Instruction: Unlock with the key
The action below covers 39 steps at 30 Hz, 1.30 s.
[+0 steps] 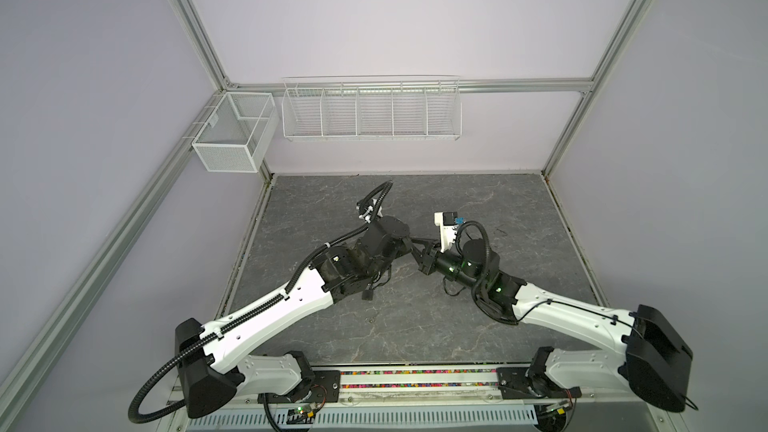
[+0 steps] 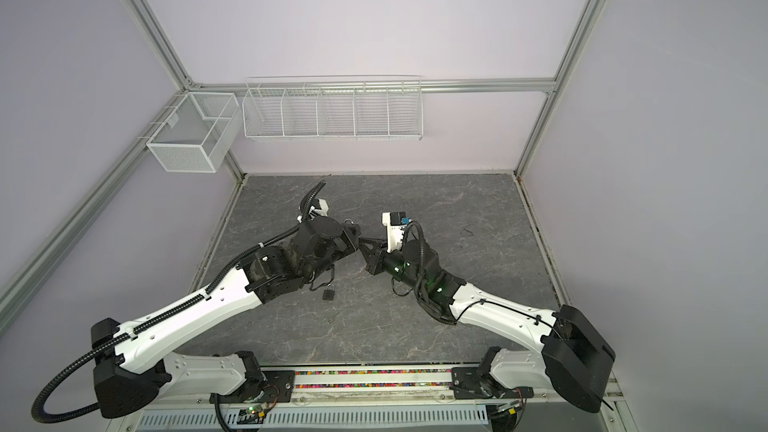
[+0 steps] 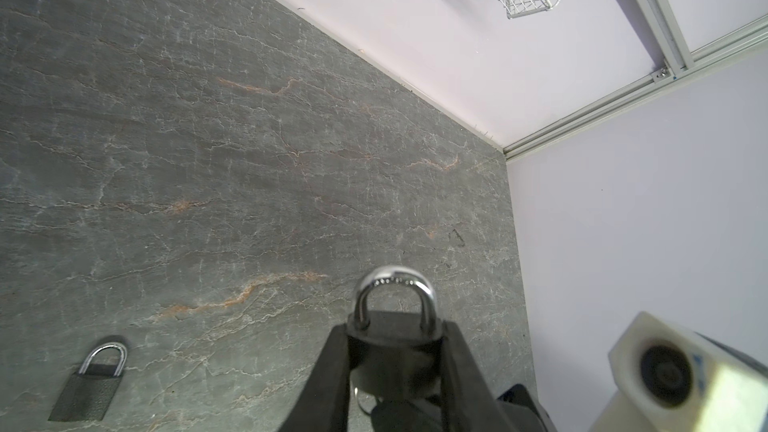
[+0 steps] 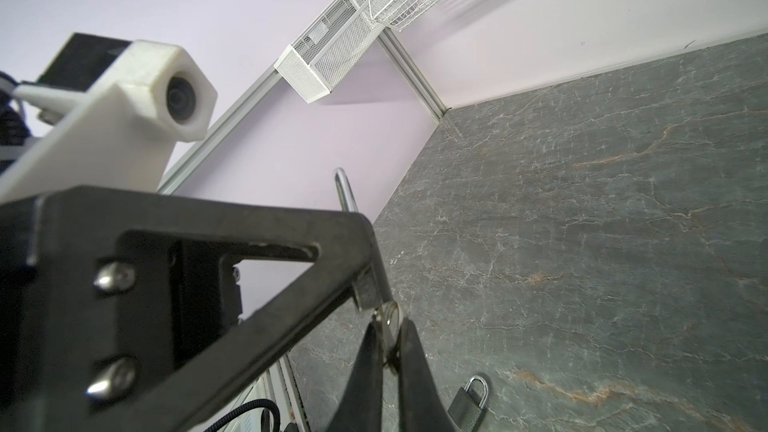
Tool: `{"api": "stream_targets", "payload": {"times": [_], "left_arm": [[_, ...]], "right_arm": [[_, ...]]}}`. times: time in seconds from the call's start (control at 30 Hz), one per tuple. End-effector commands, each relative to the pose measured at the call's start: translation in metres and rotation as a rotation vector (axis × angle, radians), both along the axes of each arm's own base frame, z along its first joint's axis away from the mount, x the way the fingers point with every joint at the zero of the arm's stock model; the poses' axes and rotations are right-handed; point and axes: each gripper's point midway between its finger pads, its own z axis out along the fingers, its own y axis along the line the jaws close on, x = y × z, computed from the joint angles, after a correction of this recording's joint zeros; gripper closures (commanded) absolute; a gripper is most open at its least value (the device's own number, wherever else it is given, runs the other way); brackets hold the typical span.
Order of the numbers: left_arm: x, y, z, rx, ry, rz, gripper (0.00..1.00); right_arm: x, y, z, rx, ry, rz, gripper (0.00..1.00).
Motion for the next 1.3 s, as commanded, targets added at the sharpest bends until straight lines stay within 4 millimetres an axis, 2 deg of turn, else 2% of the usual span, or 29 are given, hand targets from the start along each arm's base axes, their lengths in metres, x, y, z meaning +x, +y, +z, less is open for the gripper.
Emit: {"api": "stream_targets", "payload": {"times": [0.0, 0.3, 0.57, 0.7, 0.8, 1.03, 1.27], "left_arm": [[-0.005, -0.004, 0.009, -0.060, -0.018, -0.030, 1.00], [-0.006, -0.005, 0.002, -0.090, 0.007, -0.057, 1.00], [-0.014, -0.012, -0.002, -0.135, 0.022, -0.110, 1.00], [-0.018, -0.012, 0.004, -0.189, -0.006, -0.134, 1.00], [-0.021, -0.019, 0.009, -0.215, -0.015, -0.169, 1.00], [-0.022, -0.023, 0.021, -0.254, -0.043, -0.191, 1.00], [-0.021, -0.023, 0.024, -0.271, -0.055, -0.192, 1.00]], "right_arm": [[-0.005, 0.007, 0.027, 0.098, -0.010, 0.049, 0.94], [-0.020, 0.014, 0.051, 0.217, 0.020, 0.147, 0.94], [-0.025, 0.009, 0.070, 0.312, 0.036, 0.171, 0.94], [-0.027, 0.005, 0.079, 0.359, 0.042, 0.183, 0.94], [-0.029, 0.005, 0.088, 0.397, 0.044, 0.211, 0.94], [-0.028, 0.002, 0.091, 0.461, 0.085, 0.223, 0.94], [-0.028, 0.004, 0.093, 0.495, 0.110, 0.241, 0.94]]}}
